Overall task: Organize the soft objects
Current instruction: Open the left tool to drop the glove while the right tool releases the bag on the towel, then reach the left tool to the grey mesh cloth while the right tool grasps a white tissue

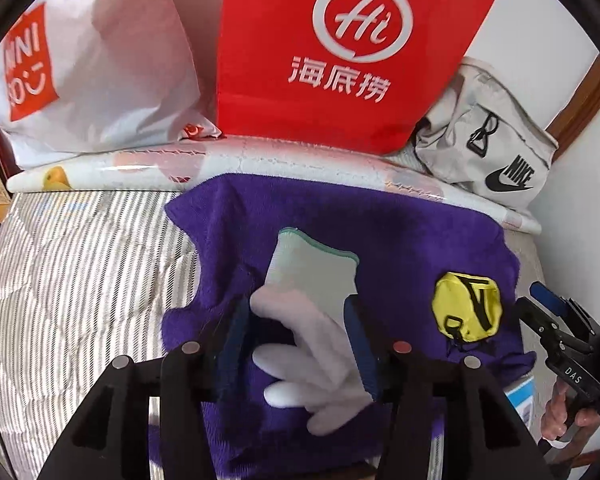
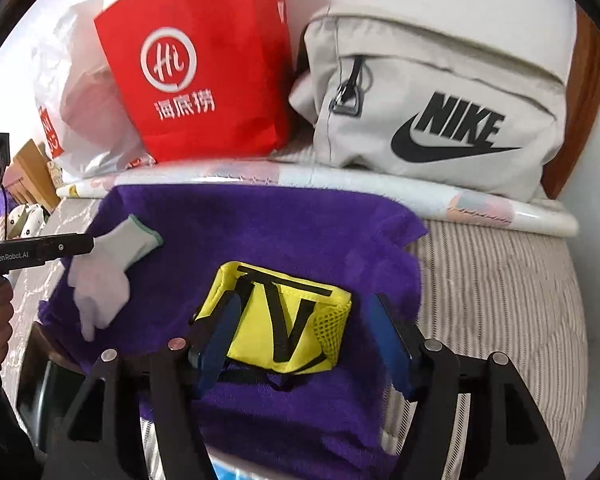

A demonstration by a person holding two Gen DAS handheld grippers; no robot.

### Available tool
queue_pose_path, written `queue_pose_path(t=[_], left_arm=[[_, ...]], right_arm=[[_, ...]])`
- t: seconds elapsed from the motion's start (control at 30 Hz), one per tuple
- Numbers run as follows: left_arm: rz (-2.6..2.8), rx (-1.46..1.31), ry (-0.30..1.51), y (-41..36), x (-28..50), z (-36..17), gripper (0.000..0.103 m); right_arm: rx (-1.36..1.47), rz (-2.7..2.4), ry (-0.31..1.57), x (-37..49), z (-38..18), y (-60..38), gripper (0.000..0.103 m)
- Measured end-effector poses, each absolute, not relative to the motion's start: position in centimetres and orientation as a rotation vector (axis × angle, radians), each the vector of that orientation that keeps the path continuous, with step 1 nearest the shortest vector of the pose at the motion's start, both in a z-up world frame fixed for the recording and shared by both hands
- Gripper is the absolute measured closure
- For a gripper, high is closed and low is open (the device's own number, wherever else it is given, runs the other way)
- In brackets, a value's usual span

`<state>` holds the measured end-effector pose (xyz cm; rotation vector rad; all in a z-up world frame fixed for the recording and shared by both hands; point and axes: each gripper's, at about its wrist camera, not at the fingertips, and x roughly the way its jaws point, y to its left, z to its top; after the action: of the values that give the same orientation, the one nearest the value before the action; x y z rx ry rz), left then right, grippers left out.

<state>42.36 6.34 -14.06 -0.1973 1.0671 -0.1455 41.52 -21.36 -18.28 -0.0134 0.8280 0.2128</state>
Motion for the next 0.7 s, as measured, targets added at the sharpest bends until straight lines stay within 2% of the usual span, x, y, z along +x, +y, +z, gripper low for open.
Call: queue_pose_path(t=[0.4, 0.7], left_arm=[[-0.154, -0.154, 0.920, 6.8, 33.6, -7.8, 0.056], [-0.169, -0.167, 0.885, 6.8, 24.8, -5.8, 0.056]], right_arm=[[0.045, 0.209, 0.728, 33.1, -14.0, -22.4, 0.037], [0.075, 0.215, 0.663, 24.4, -12.4, -23.5, 0.037]])
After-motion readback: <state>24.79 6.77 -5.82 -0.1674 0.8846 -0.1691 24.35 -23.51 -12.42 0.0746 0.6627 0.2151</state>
